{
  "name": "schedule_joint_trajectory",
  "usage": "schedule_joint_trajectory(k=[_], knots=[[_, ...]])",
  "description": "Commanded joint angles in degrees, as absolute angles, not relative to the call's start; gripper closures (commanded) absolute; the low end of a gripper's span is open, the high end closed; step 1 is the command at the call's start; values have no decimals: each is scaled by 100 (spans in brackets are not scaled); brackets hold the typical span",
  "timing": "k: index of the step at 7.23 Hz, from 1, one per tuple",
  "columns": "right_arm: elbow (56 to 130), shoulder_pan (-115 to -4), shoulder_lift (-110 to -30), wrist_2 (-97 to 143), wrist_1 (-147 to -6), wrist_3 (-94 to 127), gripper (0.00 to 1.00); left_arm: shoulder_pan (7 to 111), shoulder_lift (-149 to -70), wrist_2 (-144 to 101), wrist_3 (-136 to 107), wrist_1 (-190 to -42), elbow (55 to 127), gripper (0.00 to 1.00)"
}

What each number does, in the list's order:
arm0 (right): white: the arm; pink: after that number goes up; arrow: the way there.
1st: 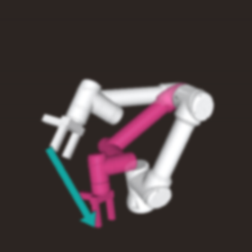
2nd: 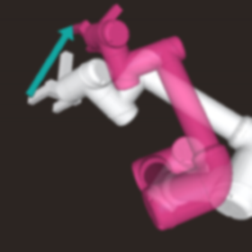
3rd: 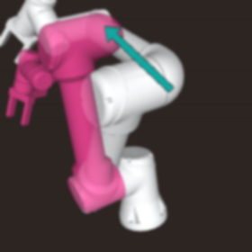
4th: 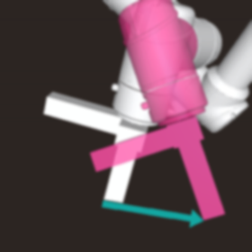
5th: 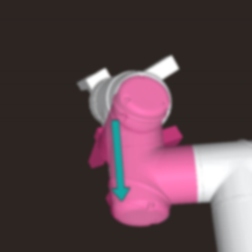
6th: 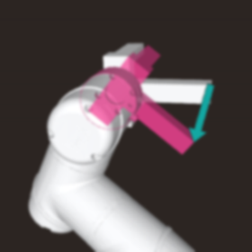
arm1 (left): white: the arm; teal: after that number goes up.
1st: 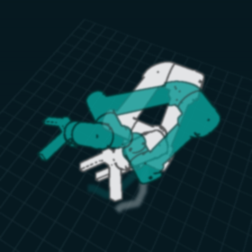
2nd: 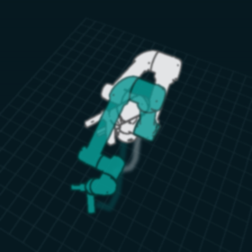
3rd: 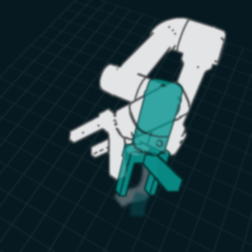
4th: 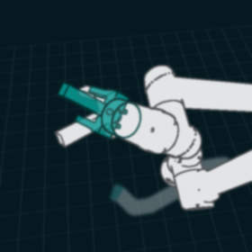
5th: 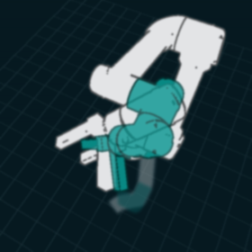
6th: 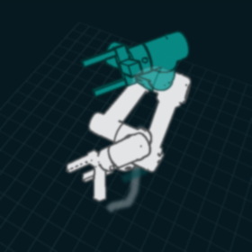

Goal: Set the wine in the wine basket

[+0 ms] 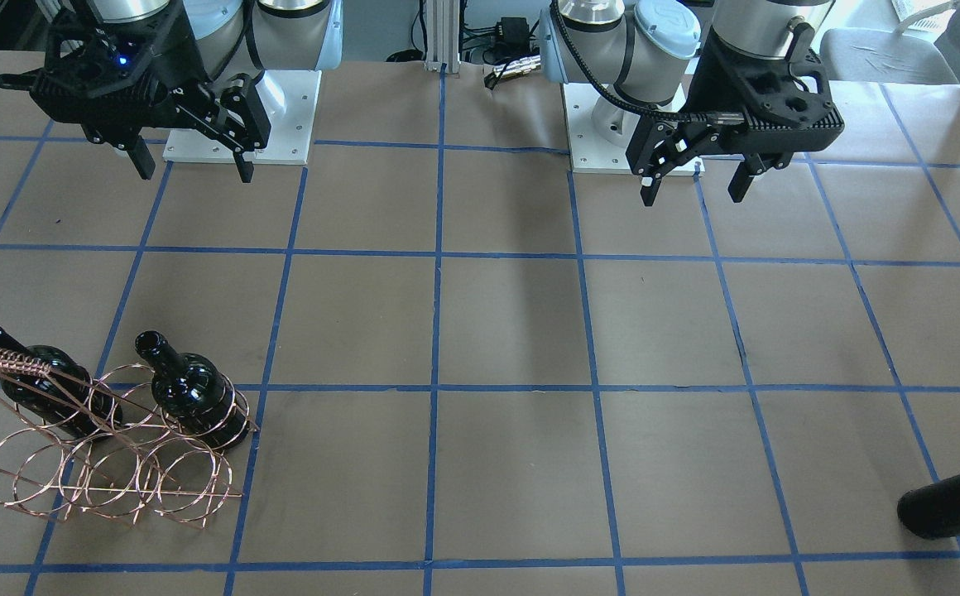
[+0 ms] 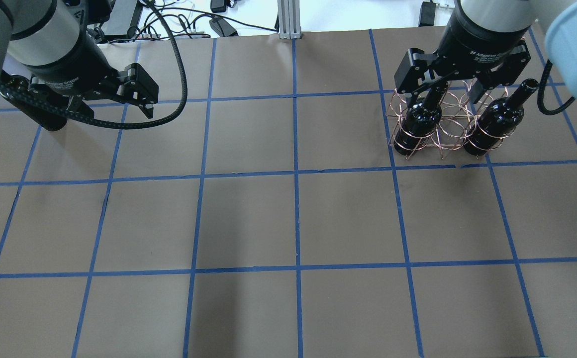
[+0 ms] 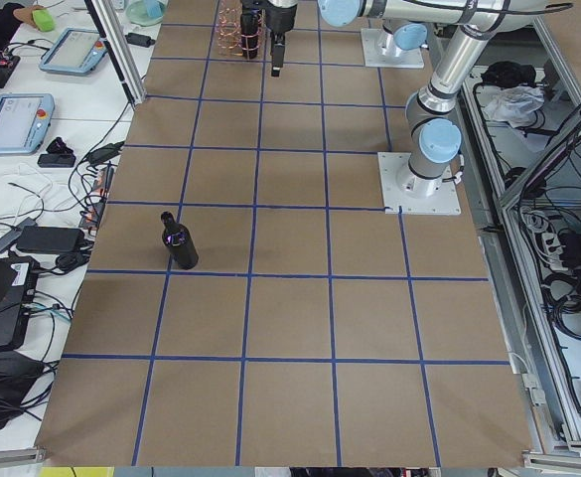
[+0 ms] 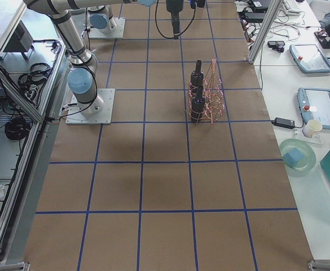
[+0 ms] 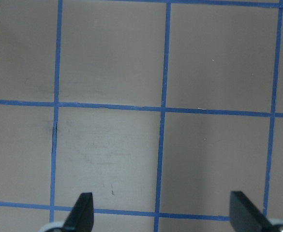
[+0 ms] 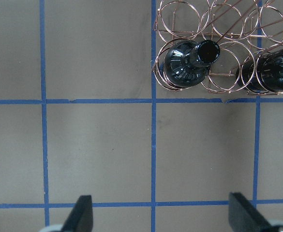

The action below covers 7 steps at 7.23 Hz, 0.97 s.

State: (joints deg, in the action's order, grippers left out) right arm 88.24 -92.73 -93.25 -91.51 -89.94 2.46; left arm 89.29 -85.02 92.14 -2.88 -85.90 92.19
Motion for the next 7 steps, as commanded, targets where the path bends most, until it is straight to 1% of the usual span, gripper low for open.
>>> schedule_joint_trajectory(k=[1,7], knots=[[8824,-9272,-9325,-9149,-9017,246,0,8921,-8490,9220,-281,-8596,9220,0],[8824,-9272,-9325,-9149,-9018,211,0,8868,-8569,8947,-211,-8604,9220,0]])
